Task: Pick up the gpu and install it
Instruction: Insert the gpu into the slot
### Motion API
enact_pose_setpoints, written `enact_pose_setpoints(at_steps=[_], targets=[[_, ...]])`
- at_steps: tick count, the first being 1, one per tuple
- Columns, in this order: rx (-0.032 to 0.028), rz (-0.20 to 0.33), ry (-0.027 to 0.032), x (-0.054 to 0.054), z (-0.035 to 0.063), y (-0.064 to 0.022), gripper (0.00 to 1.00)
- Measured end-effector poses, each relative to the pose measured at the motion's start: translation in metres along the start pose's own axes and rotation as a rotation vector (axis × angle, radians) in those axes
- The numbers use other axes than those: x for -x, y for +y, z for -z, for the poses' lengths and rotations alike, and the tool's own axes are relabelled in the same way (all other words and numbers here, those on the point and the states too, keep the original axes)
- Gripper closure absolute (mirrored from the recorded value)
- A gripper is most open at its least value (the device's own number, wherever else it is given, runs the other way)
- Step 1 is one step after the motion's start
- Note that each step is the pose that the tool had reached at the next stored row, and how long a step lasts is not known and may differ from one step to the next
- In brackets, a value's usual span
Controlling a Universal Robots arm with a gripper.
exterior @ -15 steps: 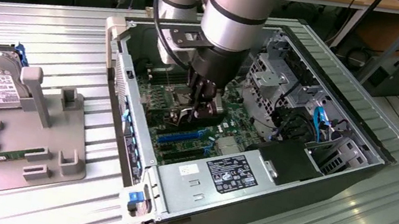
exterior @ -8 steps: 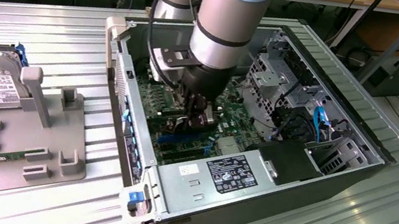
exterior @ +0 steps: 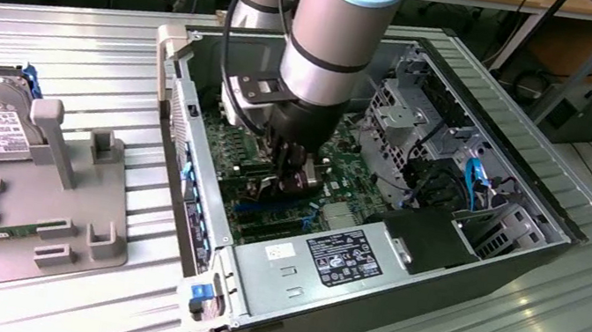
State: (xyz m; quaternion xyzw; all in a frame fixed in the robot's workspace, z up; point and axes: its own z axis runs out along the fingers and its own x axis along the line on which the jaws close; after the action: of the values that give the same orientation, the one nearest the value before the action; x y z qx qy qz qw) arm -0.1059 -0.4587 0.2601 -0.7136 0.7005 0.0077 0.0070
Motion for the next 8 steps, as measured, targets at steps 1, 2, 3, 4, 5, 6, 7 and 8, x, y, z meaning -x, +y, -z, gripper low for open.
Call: enact_pose_setpoints(at_steps=[1, 2, 3, 4, 5, 6, 7, 8], targets=[[0.0000, 0.000, -0.0012, 0.0004, 0.0000, 0.0000, 0.74], [0.0000, 0.000, -0.0021, 0.0008, 0.0000, 0.0000, 0.74], [0.0000, 0.000, -0.0028, 0.0010, 0.0001, 0.0000, 0.74], [-0.0001, 0.000, -0.0042, 0.0012, 0.0000, 0.0000, 0.74], [-0.0002, 0.000, -0.0062, 0.0015, 0.0000, 0.0000, 0.74], [-0.0001, 0.000, -0.0071, 0.0015, 0.0000, -0.0002, 0.74], [0.0000, 0.000, -0.0071, 0.0015, 0.0000, -0.0004, 0.74], [0.0000, 0.000, -0.0073, 0.0015, 0.0000, -0.0010, 0.74]])
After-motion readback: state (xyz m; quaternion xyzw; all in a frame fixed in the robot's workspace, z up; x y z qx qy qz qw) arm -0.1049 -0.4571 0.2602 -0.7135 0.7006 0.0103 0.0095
